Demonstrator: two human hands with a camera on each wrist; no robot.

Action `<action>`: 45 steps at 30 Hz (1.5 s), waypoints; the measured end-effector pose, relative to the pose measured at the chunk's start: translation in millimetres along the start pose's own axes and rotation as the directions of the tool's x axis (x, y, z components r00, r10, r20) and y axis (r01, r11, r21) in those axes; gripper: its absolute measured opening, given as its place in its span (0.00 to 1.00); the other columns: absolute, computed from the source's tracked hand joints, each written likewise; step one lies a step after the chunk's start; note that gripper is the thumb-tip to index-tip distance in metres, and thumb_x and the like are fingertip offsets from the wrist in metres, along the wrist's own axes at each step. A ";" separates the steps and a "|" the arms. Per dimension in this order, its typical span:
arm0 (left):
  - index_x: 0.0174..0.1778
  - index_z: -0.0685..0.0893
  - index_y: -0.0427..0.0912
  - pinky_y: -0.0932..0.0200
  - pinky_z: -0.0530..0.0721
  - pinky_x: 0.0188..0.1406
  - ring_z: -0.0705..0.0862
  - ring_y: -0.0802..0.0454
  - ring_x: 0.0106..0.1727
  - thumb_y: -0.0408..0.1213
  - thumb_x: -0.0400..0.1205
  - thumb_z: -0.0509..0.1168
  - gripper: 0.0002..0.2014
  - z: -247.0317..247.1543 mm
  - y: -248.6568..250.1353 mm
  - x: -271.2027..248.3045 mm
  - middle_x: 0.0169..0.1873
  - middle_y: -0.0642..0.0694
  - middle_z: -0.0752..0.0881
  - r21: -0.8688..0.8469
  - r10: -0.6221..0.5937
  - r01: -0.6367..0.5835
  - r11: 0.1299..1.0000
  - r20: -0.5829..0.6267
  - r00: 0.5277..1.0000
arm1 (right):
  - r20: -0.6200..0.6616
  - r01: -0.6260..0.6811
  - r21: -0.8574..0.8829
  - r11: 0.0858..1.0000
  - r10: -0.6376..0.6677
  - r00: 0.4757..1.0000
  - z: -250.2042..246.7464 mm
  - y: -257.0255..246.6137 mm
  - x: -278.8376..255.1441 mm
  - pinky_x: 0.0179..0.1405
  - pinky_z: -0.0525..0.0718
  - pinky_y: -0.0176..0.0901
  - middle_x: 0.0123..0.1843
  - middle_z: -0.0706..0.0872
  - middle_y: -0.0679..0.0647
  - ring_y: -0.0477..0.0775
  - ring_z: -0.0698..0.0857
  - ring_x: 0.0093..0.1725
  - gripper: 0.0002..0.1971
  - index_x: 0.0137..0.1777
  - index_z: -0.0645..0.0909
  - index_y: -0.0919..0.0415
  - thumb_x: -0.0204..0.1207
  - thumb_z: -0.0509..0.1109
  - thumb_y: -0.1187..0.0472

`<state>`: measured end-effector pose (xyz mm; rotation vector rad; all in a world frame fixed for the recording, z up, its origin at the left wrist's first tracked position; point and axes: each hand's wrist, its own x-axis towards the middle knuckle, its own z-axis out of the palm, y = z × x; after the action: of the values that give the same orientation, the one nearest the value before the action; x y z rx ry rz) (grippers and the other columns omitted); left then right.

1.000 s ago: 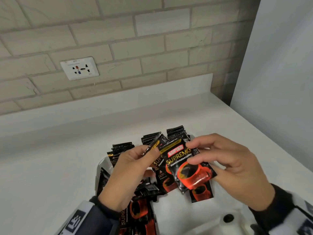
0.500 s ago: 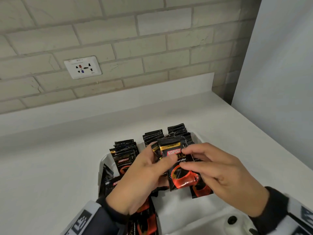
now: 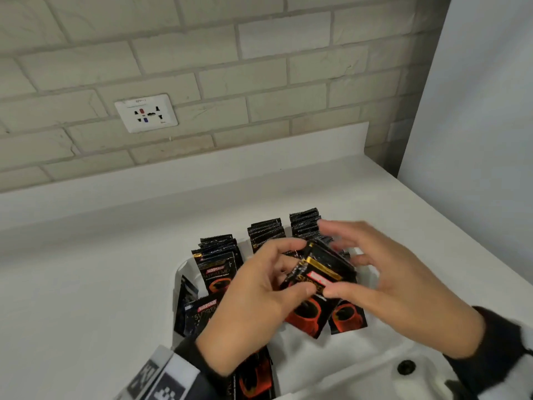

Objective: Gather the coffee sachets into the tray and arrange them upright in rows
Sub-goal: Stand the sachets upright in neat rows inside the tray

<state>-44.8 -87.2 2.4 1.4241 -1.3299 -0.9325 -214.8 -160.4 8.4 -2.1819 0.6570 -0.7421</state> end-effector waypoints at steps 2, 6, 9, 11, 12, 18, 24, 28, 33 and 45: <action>0.56 0.77 0.60 0.50 0.86 0.48 0.87 0.49 0.47 0.33 0.74 0.73 0.21 3.2 0.1 -3.8 0.43 0.54 0.89 0.080 0.026 -0.028 0.996 0.031 0.999 | 0.133 0.011 -0.099 0.995 0.002 0.991 -0.3 -5.0 1.2 0.54 0.70 0.16 0.65 0.67 0.17 0.23 0.74 0.61 0.34 0.65 0.55 0.17 0.68 0.68 0.48; 0.56 0.76 0.60 0.47 0.85 0.49 0.85 0.51 0.46 0.34 0.73 0.74 0.22 -4.1 2.9 -13.4 0.46 0.55 0.86 0.157 -0.008 -0.002 0.988 0.061 0.998 | 0.213 0.019 -0.187 0.982 0.021 0.977 -4.7 -14.1 3.7 0.47 0.73 0.20 0.57 0.74 0.18 0.25 0.78 0.54 0.29 0.53 0.68 0.17 0.73 0.73 0.58; 0.51 0.77 0.60 0.61 0.84 0.49 0.83 0.63 0.43 0.42 0.72 0.73 0.15 -28.8 2.9 -21.1 0.44 0.58 0.85 0.238 -0.061 0.056 0.970 0.012 0.998 | 0.218 -0.031 -0.227 0.973 0.082 0.972 -15.4 -25.9 13.6 0.39 0.74 0.23 0.44 0.84 0.29 0.32 0.81 0.44 0.21 0.46 0.72 0.25 0.71 0.73 0.58; 0.48 0.78 0.62 0.68 0.82 0.49 0.82 0.67 0.46 0.48 0.74 0.69 0.09 -50.7 2.5 -25.4 0.45 0.61 0.84 0.387 -0.143 0.121 0.914 0.029 0.989 | 0.195 -0.033 -0.245 0.969 0.083 0.977 -22.8 -34.3 27.3 0.37 0.76 0.27 0.40 0.86 0.35 0.36 0.82 0.40 0.18 0.45 0.75 0.29 0.68 0.74 0.57; 0.48 0.78 0.62 0.70 0.81 0.48 0.82 0.67 0.47 0.50 0.75 0.67 0.08 -61.5 1.3 -26.5 0.46 0.62 0.83 0.476 -0.210 0.159 0.865 0.055 0.976 | 0.185 -0.023 -0.262 0.965 0.073 0.980 -25.3 -38.8 35.4 0.38 0.77 0.29 0.40 0.86 0.37 0.37 0.82 0.40 0.17 0.45 0.75 0.30 0.68 0.74 0.57; 0.72 0.71 0.55 0.78 0.72 0.52 0.76 0.66 0.60 0.54 0.80 0.60 0.23 -98.9 -12.8 -19.3 0.58 0.65 0.77 0.669 -0.522 0.297 0.681 0.159 0.838 | 0.301 0.179 -0.435 0.882 -0.045 0.953 -6.9 -64.1 92.6 0.37 0.73 0.23 0.46 0.80 0.39 0.35 0.78 0.39 0.17 0.57 0.75 0.42 0.72 0.73 0.59; 0.71 0.73 0.46 0.55 0.75 0.68 0.78 0.53 0.65 0.54 0.84 0.49 0.24 -84.2 -34.5 -4.4 0.67 0.47 0.78 0.756 -0.551 0.172 0.631 0.282 0.785 | 0.517 0.371 -0.565 0.737 -0.034 0.855 59.7 -66.0 130.8 0.42 0.72 0.38 0.46 0.73 0.44 0.46 0.75 0.45 0.18 0.62 0.75 0.52 0.74 0.71 0.63; 0.80 0.60 0.52 0.46 0.61 0.78 0.64 0.47 0.77 0.60 0.83 0.44 0.30 -72.8 -48.8 0.3 0.78 0.45 0.64 0.843 -0.568 0.081 0.532 0.285 0.772 | 0.586 0.434 -0.639 0.636 0.036 0.810 91.5 -55.8 138.5 0.31 0.71 0.40 0.47 0.75 0.51 0.52 0.76 0.40 0.17 0.63 0.72 0.55 0.76 0.64 0.69; 0.81 0.47 0.61 0.42 0.54 0.79 0.53 0.40 0.81 0.64 0.82 0.41 0.31 -72.7 -56.0 -0.1 0.82 0.48 0.51 0.911 -0.669 0.086 0.402 0.228 0.708 | 0.637 0.515 -0.672 0.532 0.061 0.769 107.2 -46.8 140.9 0.27 0.67 0.42 0.48 0.77 0.57 0.56 0.74 0.37 0.17 0.64 0.67 0.60 0.77 0.60 0.71; 0.78 0.57 0.60 0.51 0.58 0.74 0.59 0.44 0.78 0.64 0.82 0.43 0.28 -69.5 -43.2 -2.5 0.81 0.52 0.58 0.900 -0.696 0.070 0.431 0.282 0.660 | 0.686 0.536 -0.661 0.526 0.133 0.716 126.0 -34.0 145.7 0.23 0.64 0.39 0.53 0.77 0.59 0.54 0.73 0.38 0.19 0.67 0.65 0.61 0.77 0.64 0.68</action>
<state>33.1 -76.9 -20.8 2.4366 -2.1958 -1.2404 -19.8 -174.2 7.0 -3.1973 0.3350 0.4727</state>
